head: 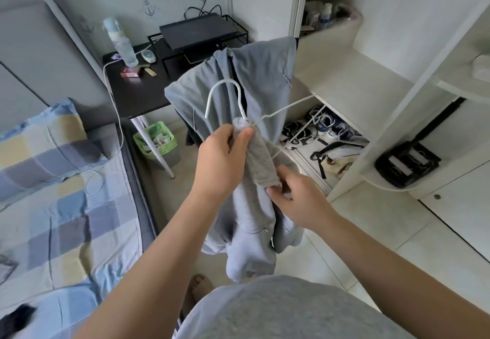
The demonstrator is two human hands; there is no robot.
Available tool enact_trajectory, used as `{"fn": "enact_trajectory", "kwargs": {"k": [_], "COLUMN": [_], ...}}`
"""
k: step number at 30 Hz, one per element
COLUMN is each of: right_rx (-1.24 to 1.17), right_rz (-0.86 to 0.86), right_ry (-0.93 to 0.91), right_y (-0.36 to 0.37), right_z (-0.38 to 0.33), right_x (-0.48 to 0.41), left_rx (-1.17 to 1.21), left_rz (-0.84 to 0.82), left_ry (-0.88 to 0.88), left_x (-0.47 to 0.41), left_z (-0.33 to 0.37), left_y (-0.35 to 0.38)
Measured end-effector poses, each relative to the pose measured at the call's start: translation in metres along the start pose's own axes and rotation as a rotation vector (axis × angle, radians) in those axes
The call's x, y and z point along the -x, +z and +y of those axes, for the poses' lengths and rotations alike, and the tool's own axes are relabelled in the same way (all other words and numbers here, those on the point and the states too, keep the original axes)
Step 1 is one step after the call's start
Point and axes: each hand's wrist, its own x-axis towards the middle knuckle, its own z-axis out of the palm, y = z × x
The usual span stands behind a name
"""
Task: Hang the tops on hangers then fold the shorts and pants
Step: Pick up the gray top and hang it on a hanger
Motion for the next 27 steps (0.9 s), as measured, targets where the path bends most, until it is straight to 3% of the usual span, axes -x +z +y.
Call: {"fn": "enact_trajectory", "kwargs": {"k": [6,11,15,18,27], "right_rx": [0.077,0.077,0.275,0.542,0.568], "right_rz": [-0.367,-0.509,-0.561,-0.531,-0.080], "right_ry": [0.275,0.357,0.426,0.276,-0.046], "right_y": [-0.010,-0.019,-0.018,-0.025,-0.074], "right_z": [0.035,0.050,0.061,0.070,0.083], "right_x": [0.000,0.007,0.017,0.016,0.014], "left_rx": [-0.023,-0.028,-0.053,-0.071,-0.041], "left_rz": [-0.112,-0.132,-0.177,-0.223,-0.338], "left_ry": [0.090,0.104,0.140,0.138,0.113], "left_x": [0.006,0.005,0.002,0.002,-0.005], "left_z": [0.000,-0.001,-0.003,-0.008,-0.022], "left_y": [0.000,-0.005,-0.013,-0.019,-0.047]}}
